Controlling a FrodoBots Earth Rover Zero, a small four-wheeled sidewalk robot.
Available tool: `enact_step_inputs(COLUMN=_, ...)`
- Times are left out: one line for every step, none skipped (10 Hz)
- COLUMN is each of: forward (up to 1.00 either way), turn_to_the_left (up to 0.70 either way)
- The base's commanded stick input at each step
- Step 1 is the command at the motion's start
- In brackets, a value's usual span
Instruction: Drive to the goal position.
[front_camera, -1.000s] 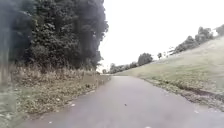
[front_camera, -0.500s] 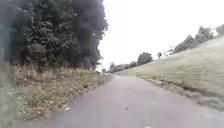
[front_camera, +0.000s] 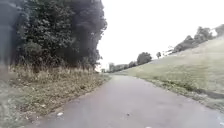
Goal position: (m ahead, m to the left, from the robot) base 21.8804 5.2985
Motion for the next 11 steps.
enact_step_inputs(forward=0.45, turn_to_the_left=0.00)
enact_step_inputs(forward=0.45, turn_to_the_left=-0.24)
enact_step_inputs(forward=0.45, turn_to_the_left=-0.19)
enact_step_inputs(forward=0.45, turn_to_the_left=0.00)
enact_step_inputs(forward=0.45, turn_to_the_left=0.00)
enact_step_inputs(forward=0.45, turn_to_the_left=0.00)
enact_step_inputs(forward=0.45, turn_to_the_left=0.00)
enact_step_inputs(forward=0.45, turn_to_the_left=0.00)
enact_step_inputs(forward=0.45, turn_to_the_left=0.00)
enact_step_inputs(forward=0.45, turn_to_the_left=0.00)
enact_step_inputs(forward=0.45, turn_to_the_left=0.00)
